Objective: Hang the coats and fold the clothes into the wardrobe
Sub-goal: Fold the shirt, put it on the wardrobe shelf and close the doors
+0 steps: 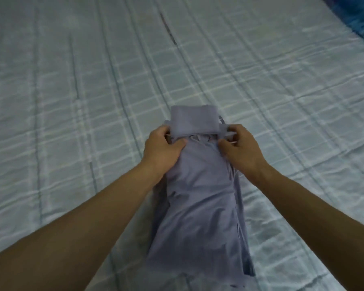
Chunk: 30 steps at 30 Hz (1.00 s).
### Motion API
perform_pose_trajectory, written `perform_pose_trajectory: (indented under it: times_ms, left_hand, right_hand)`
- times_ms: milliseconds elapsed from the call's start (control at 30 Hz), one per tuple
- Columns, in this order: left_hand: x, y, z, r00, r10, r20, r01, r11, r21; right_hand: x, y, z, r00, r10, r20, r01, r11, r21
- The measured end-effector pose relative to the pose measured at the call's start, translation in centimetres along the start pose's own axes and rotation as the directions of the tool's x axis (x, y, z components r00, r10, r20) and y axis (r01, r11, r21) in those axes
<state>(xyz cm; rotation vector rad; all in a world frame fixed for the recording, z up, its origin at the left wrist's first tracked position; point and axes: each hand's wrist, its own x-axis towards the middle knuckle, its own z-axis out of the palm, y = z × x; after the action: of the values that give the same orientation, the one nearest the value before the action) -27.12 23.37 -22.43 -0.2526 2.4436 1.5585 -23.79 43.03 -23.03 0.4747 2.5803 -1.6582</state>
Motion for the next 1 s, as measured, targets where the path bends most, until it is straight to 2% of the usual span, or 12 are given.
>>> perform_pose_trajectory:
  times_ms: [67,233,367,467,633,767,867,1000]
  left_hand:
    - [1.2,-1.4,0.5,0.997,-0.001,-0.073,0.016,0.979,0.204]
    - [-1.6,-5.5,0.1,0.995,0.093,-0.029,-0.079,0.941,0.329]
    - [-6.2,-7.6,-2.0,0.998,0.067,0.021,-0.07,0.951,0.301]
    - [-8.6,-8.3,-2.9,0.996,0.015,0.083,-0.036,0.963,0.266]
    - [-10.2,-8.7,-2.8,0.974,0.051,0.219,-0.136,0.911,0.39]
    - [-11.0,-8.7,-3.1,0.979,0.087,0.183,-0.147,0.927,0.345]
    - [-12.0,-8.9,-3.6,0.974,0.16,0.159,-0.198,0.942,0.271]
    - [-11.8,-9.1,-4.1,0.971,0.22,0.095,-0.234,0.953,0.193]
  right_hand:
    - [-0.1,1.2,0.2,0.992,0.02,-0.125,-0.044,0.98,-0.194]
    - [-5.3,3.5,-0.6,0.997,-0.062,-0.045,0.042,0.935,-0.351]
    - [-10.4,4.9,-0.5,0.988,0.15,0.027,-0.141,0.964,-0.225]
    - [-12.7,5.6,0.1,0.975,0.22,0.006,-0.206,0.92,-0.332]
    - [-15.1,5.0,1.3,0.976,0.215,0.039,-0.186,0.912,-0.366]
    - [-16.4,4.5,1.2,0.959,0.278,0.05,-0.257,0.931,-0.258]
    - [-17.4,4.5,1.2,0.976,0.217,-0.02,-0.216,0.956,-0.198]
    - [-17.1,4.5,1.1,0.988,0.109,-0.106,-0.131,0.966,-0.225]
